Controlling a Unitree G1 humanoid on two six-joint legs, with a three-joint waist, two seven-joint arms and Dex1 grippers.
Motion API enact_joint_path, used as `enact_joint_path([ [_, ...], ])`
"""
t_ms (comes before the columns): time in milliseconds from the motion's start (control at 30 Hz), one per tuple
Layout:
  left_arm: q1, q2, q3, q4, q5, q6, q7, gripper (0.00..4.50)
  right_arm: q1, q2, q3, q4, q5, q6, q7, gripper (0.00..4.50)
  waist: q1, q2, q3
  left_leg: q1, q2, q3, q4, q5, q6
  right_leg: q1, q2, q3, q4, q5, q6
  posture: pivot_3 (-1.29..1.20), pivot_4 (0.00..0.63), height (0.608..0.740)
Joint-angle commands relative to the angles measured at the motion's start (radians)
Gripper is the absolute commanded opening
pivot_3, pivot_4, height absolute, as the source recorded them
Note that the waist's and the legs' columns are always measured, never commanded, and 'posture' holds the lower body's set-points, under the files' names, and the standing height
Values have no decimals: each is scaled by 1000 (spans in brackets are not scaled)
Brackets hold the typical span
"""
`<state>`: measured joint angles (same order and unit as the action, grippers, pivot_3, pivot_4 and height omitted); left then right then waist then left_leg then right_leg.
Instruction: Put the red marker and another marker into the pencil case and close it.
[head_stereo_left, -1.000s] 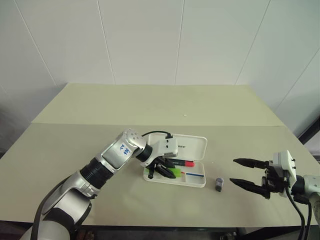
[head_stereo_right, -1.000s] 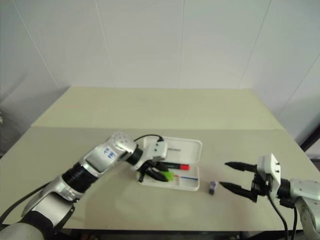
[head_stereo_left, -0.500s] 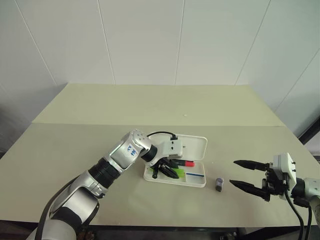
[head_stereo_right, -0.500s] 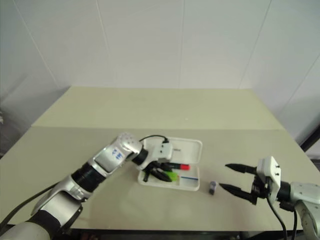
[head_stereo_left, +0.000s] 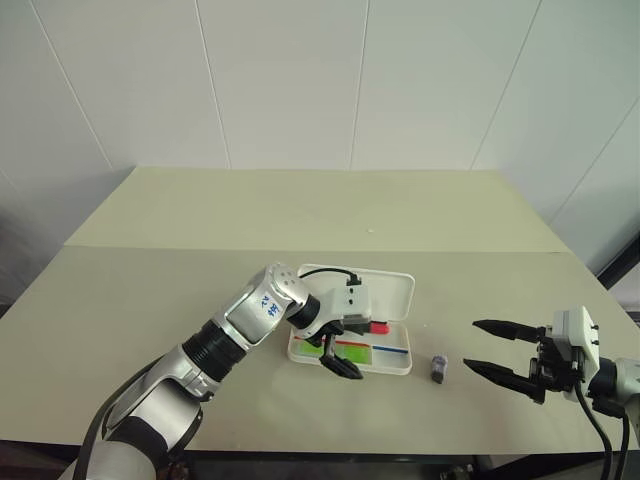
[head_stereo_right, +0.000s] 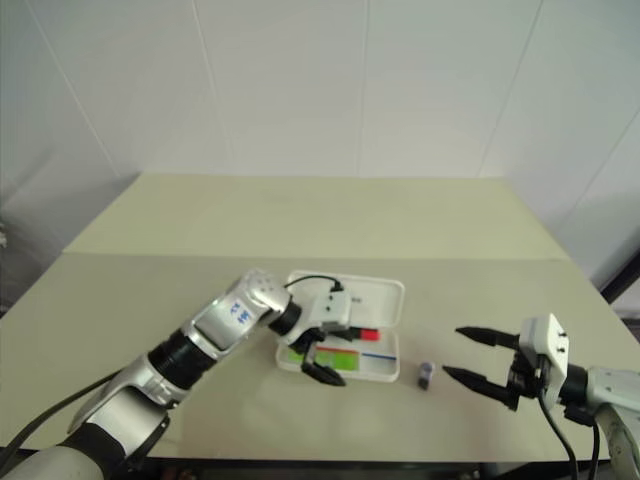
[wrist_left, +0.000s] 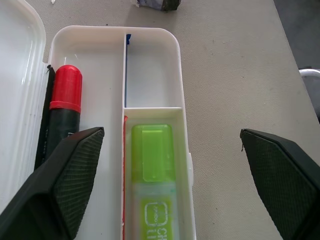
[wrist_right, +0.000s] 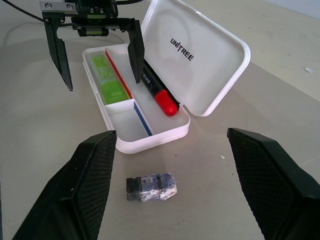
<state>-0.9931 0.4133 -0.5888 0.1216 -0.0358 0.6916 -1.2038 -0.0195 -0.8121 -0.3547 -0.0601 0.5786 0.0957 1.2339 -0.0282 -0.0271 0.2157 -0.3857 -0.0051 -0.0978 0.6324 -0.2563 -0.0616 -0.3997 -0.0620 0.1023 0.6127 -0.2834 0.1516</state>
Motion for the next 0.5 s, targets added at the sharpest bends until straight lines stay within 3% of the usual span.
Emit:
enact_joint_path([
  [33,7,7,14,-55,-7,14,-8,4469,12,2,-28,-50,19,1,-13,4500,0,0,0,0,0,0,0,0,0,0,0,0,0,0,0,0,150,740],
  [133,19,14,37,-82,-14,28,9,4469,35,26,-22,-82,9,-1,-52,4500,0,0,0,0,0,0,0,0,0,0,0,0,0,0,0,0,150,740],
  [500,231,52,340,-232,-215,-126,33,4469,198,235,59,-410,-46,167,-472,4500,1,1,0,1,0,-1,1,0,-1,0,0,0,4,-1,-1,0,150,740],
])
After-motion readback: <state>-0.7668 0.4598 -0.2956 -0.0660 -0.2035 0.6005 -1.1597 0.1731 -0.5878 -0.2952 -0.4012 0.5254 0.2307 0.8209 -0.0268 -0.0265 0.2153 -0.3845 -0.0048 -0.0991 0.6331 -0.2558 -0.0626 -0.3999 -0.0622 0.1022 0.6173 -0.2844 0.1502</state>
